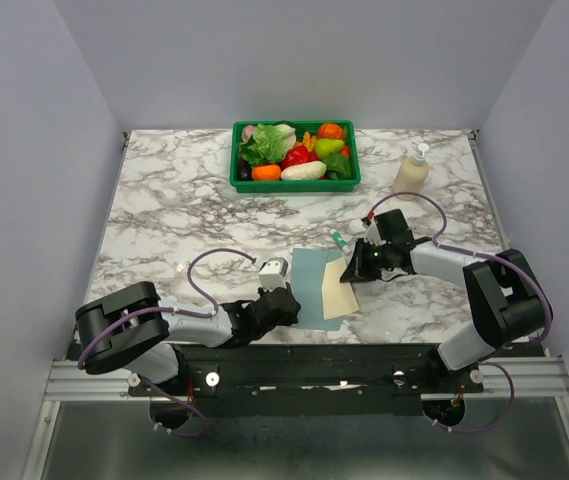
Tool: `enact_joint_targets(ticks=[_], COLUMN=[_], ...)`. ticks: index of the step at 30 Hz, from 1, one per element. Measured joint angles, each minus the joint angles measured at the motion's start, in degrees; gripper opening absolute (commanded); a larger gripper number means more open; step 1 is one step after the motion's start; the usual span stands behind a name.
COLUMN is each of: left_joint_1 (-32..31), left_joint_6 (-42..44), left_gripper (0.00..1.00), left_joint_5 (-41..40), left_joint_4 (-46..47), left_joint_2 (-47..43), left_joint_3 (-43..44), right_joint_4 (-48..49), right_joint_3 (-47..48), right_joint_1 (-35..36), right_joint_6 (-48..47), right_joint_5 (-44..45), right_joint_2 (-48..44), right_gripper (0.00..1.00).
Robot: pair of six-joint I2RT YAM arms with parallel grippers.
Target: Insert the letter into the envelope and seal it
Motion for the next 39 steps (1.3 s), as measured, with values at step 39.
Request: enact_joint_targets(ticks=[39], left_joint_1=[-4.1], left_joint_6=[-9.6], left_gripper=[0.0], left_joint_5=[0.8], left_joint_4=[-3.4], left_joint_2=[-1.5], left_joint_3=[0.5], right_joint_4=[19.7], right_joint_3=[-4.2], right_joint_1=[3.5], right_joint_6=[13.7], right_joint_5=[-9.5], right_joint_2=[6.4], right_gripper=[0.01])
